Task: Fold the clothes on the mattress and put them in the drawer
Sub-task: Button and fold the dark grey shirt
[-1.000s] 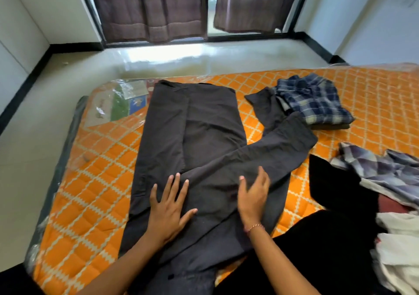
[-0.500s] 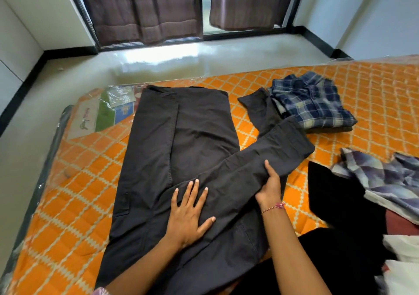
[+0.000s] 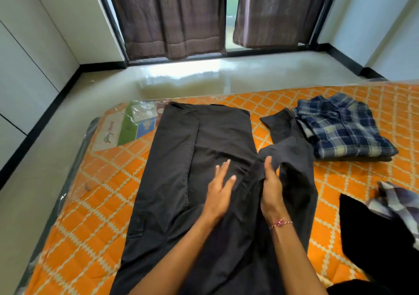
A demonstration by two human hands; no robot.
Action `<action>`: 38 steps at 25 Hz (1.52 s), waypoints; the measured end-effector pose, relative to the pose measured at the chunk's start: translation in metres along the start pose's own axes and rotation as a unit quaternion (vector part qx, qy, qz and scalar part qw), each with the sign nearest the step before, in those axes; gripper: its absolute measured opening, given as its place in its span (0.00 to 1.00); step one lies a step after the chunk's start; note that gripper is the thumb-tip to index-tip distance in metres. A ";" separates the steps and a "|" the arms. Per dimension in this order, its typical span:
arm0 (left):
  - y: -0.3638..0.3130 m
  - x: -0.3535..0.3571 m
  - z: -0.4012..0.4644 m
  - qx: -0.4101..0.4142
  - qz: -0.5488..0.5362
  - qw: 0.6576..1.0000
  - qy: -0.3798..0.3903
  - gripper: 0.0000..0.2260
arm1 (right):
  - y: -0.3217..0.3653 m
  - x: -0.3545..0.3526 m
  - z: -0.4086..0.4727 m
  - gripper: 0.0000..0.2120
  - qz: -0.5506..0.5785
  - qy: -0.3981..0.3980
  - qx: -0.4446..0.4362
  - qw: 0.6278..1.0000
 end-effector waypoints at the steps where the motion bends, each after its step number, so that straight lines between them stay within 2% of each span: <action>1: -0.018 0.000 0.017 -0.055 -0.165 0.984 0.022 0.19 | 0.000 0.011 -0.001 0.18 -0.121 -0.001 -0.027 0.992; 2: -0.028 -0.004 0.034 -0.090 -0.294 0.951 0.039 0.17 | 0.000 0.026 0.001 0.20 -0.230 -0.001 -0.073 0.970; 3: -0.033 -0.010 0.046 -0.104 -0.355 0.927 0.064 0.16 | 0.002 0.040 0.003 0.22 -0.321 0.007 -0.137 0.937; 5: -0.034 -0.034 0.069 -0.096 -0.419 0.900 0.069 0.16 | 0.007 0.076 0.023 0.38 -0.489 0.025 -0.270 0.829; 6: -0.036 -0.047 0.079 -0.105 -0.477 0.871 0.059 0.17 | 0.011 0.095 0.036 0.45 -0.565 0.016 -0.297 0.770; 7: -0.030 -0.064 0.094 -0.114 -0.513 0.850 0.039 0.19 | 0.013 0.117 0.054 0.49 -0.620 0.007 -0.301 0.725; 10: -0.001 -0.122 0.134 -0.126 -0.545 0.829 -0.012 0.30 | -0.001 0.183 0.106 0.43 -0.715 0.005 -0.244 0.655; 11: 0.021 -0.135 0.143 -0.145 -0.539 0.829 -0.033 0.30 | -0.015 0.197 0.123 0.41 -0.744 0.010 -0.211 0.634; 12: 0.048 -0.143 0.148 -0.163 -0.506 0.844 -0.065 0.27 | -0.034 0.205 0.137 0.41 -0.772 0.028 -0.165 0.613; 15: 0.116 -0.148 0.142 -0.286 -0.439 0.851 -0.023 0.25 | -0.098 0.201 0.160 0.37 -0.832 0.109 -0.024 0.544; 17: 0.139 -0.143 0.142 -0.334 -0.442 0.833 0.013 0.20 | -0.123 0.188 0.169 0.35 -0.823 0.122 -0.003 0.554; 18: 0.143 -0.141 0.145 -0.343 -0.432 0.834 0.012 0.18 | -0.127 0.184 0.172 0.35 -0.815 0.121 -0.011 0.566; 20: 0.144 -0.139 0.148 -0.345 -0.425 0.836 0.001 0.16 | -0.124 0.181 0.170 0.34 -0.812 0.128 -0.032 0.569; 22: 0.135 -0.139 0.145 -0.337 -0.406 0.850 -0.015 0.16 | -0.117 0.176 0.162 0.33 -0.812 0.127 -0.053 0.567; 24: 0.124 -0.141 0.136 -0.312 -0.348 0.883 -0.033 0.15 | -0.110 0.170 0.141 0.31 -0.803 0.115 -0.062 0.582; 26: 0.124 -0.145 0.112 -0.292 -0.234 0.926 -0.058 0.13 | -0.108 0.153 0.105 0.31 -0.769 0.069 -0.066 0.632; 29: 0.130 -0.154 0.054 -0.304 -0.125 0.942 -0.073 0.10 | -0.108 0.119 0.038 0.32 -0.609 -0.074 -0.037 0.789; 30: 0.129 -0.154 0.030 -0.304 -0.075 0.947 -0.066 0.12 | -0.111 0.108 0.017 0.29 -0.552 -0.124 -0.025 0.824; 31: 0.128 -0.154 0.010 -0.292 -0.014 0.955 -0.055 0.13 | -0.116 0.101 0.000 0.27 -0.519 -0.153 -0.011 0.841; 33: 0.117 -0.150 -0.031 -0.235 0.104 0.965 -0.048 0.12 | -0.125 0.093 -0.025 0.25 -0.507 -0.158 0.003 0.847; 35: 0.104 -0.147 -0.066 -0.184 0.195 0.960 -0.077 0.11 | -0.126 0.086 -0.033 0.23 -0.532 -0.147 -0.016 0.834; 37: 0.096 -0.144 -0.097 -0.162 0.284 0.942 -0.079 0.13 | -0.121 0.080 -0.035 0.22 -0.556 -0.138 -0.024 0.819; 38: 0.093 -0.140 -0.109 -0.165 0.341 0.924 -0.053 0.16 | -0.119 0.078 -0.035 0.23 -0.588 -0.135 -0.027 0.797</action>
Point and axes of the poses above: each hand's wrist, its own z-axis towards the middle knuckle, its own x-axis out of the palm, y = z × x, the point moved 2 cm from there along z, towards the middle knuckle, and after that the axes turned 5 degrees about x, right-handed, at the moved point
